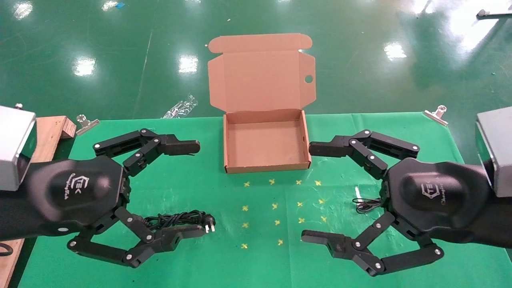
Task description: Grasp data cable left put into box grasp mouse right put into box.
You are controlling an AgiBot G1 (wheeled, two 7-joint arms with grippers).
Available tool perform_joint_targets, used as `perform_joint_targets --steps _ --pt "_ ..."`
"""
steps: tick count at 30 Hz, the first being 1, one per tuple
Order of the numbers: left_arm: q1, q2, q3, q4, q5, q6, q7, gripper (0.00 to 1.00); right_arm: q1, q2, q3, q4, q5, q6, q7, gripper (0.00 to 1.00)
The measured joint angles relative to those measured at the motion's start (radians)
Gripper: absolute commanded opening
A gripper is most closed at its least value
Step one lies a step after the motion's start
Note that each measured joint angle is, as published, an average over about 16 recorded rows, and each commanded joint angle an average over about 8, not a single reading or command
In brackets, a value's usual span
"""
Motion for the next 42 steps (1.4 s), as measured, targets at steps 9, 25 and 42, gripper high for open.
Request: perform_joint_targets --steps 9,25,42 --pt "0.0 0.0 0.0 0.0 0.0 0.0 0.0 1.0 0.0 0.0 0.0 0.0 0.0 0.0 0.0 1.0" --pt "0.0 0.0 0.0 0.0 0.0 0.0 0.0 1.0 0.0 0.0 0.0 0.0 0.0 0.0 0.0 1.0" --pt "-0.005 -0.007 0.009 -0.016 0.045 0.001 0.025 1.0 -0.002 0.011 -0.011 0.005 -0.036 0.005 0.0 1.0"
